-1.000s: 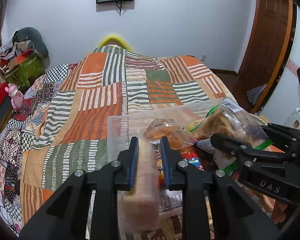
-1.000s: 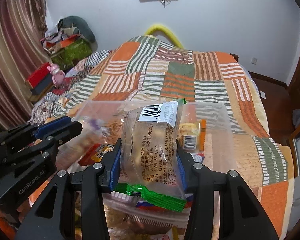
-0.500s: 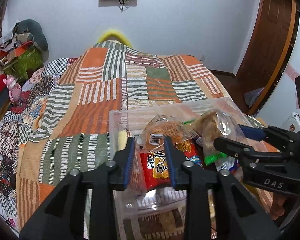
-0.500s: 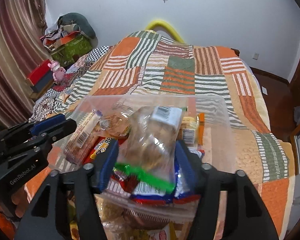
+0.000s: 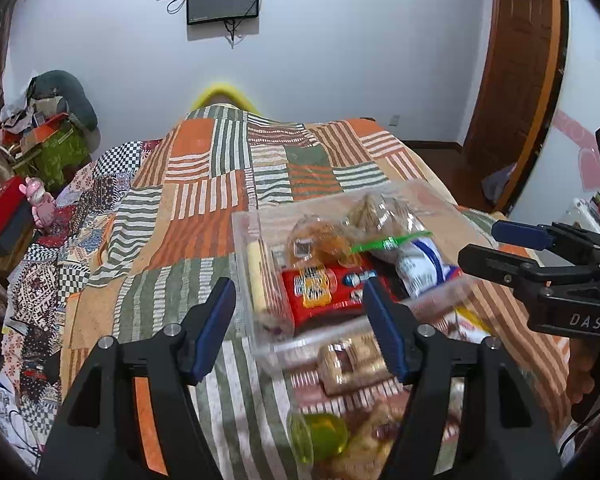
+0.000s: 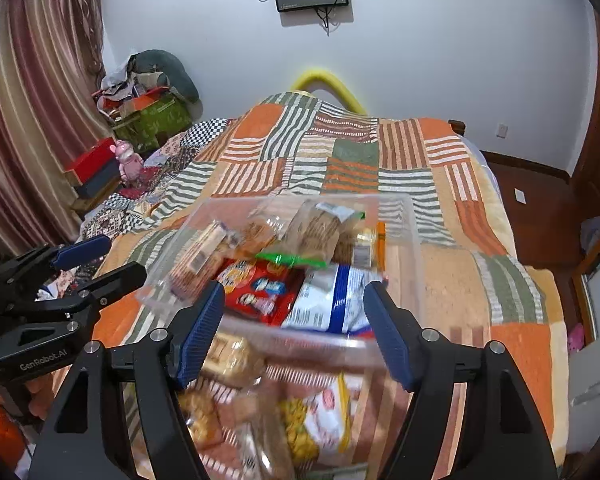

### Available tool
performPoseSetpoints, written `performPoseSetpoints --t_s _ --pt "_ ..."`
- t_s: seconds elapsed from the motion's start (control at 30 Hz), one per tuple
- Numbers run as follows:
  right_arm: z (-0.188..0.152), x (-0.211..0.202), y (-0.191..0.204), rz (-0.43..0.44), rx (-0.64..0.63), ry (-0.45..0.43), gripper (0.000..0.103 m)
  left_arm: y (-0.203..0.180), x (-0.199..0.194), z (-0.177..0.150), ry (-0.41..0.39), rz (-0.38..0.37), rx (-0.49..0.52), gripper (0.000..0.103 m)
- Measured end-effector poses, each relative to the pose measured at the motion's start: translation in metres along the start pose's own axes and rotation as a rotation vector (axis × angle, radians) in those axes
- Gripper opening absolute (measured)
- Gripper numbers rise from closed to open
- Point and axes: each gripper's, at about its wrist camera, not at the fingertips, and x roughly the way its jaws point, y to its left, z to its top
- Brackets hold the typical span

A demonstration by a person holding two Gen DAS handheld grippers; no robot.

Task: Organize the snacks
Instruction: 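Grasp the clear pastry bag with the left gripper while the right grasps the tall cracker roll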

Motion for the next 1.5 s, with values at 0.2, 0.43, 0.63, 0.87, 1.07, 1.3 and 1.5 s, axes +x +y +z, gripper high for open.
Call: performPoseSetpoints --t_s 0.2,0.43,0.63,0.87,1.07,1.3,1.5 --pt "-0.024 -0.007 0.006 0.004 0.019 0.021 0.069 -0.009 -0.014 -0.026 0.038 -0.008 0.023 0.071" --pt "-0.055 -0.009 0.007 0.016 0.032 0.074 0.069 -0.020 -0.012 -0.065 0.107 -0.015 0.050 0.071" --pt "-0.079 -0.006 0.009 0.031 0.038 0.125 0.069 -0.024 -0.006 -0.090 0.165 -0.048 0.021 0.071" --pt "-0.097 0.005 0.014 0.065 0.025 0.191 0.050 -0.029 0.008 -0.107 0.225 -0.107 -0.013 0.071" --pt "-0.102 0.018 0.019 0.071 0.007 0.229 0.045 -0.037 0.011 -0.109 0.208 -0.105 0.006 0.077" --pt "-0.108 0.021 0.024 0.098 0.011 0.248 0.043 -0.034 0.008 -0.113 0.223 -0.141 -0.007 0.077" --pt "-0.114 0.022 0.032 0.051 -0.030 0.247 0.035 -0.031 0.009 -0.125 0.265 -0.170 -0.027 0.077"
